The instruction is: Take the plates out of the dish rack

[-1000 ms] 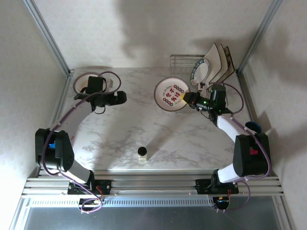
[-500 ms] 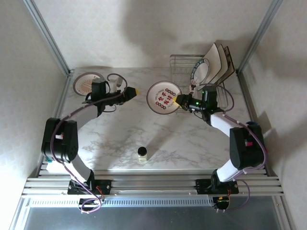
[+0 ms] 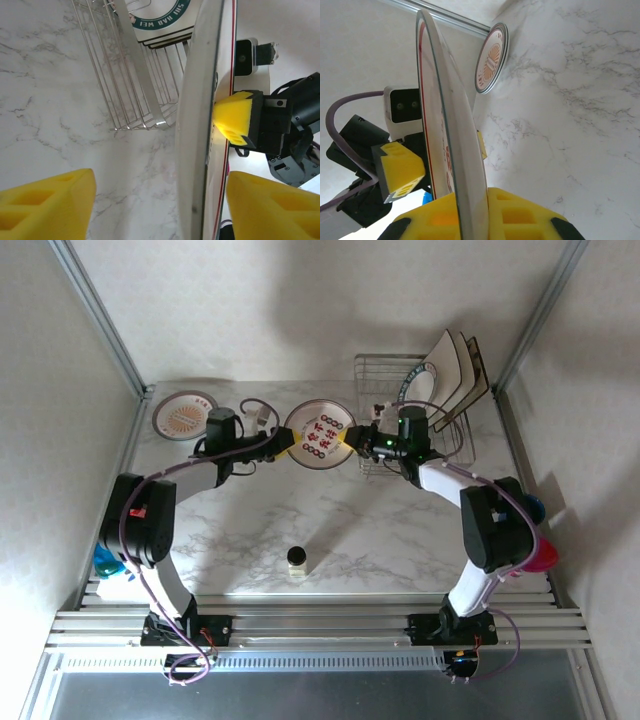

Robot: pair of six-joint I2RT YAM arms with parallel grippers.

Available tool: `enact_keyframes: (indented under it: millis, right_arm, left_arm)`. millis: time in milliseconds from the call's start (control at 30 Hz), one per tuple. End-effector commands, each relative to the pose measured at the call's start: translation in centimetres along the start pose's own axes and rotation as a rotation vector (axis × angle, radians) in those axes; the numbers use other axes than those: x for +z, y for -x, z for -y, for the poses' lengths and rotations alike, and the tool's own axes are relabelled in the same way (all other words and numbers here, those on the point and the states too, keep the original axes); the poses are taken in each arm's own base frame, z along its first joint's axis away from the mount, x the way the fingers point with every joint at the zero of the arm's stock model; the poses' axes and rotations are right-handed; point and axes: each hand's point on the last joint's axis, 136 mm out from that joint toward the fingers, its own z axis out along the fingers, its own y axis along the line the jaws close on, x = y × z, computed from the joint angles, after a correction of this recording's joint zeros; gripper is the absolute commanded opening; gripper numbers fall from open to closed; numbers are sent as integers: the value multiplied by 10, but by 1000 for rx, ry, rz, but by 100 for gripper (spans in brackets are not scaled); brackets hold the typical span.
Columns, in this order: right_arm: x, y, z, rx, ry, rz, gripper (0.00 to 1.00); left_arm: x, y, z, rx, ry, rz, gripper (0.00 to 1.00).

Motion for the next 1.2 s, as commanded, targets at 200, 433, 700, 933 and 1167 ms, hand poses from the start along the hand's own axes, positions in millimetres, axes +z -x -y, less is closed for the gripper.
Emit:
enact_keyframes:
  millis: [200, 433, 700, 933, 1167]
  right_arm:
    - [15, 8, -22, -45, 68, -6, 0]
    - [13, 5, -17, -49, 37, -7, 49]
    - [-32, 24, 4, -119, -253, 20, 99]
    - [-148, 48, -16, -280, -632, 122, 99]
    - [-237, 43, -6, -306, -1027, 128, 99]
  left_arm:
    - [7, 10, 10, 30, -36, 12, 23]
    - [7, 16, 11, 31, -27, 34, 0]
    - [1, 34, 26, 54, -30, 79, 0]
    - [-15, 52, 22, 57, 31, 158, 0]
    - [-32, 71, 9, 37, 63, 231, 0]
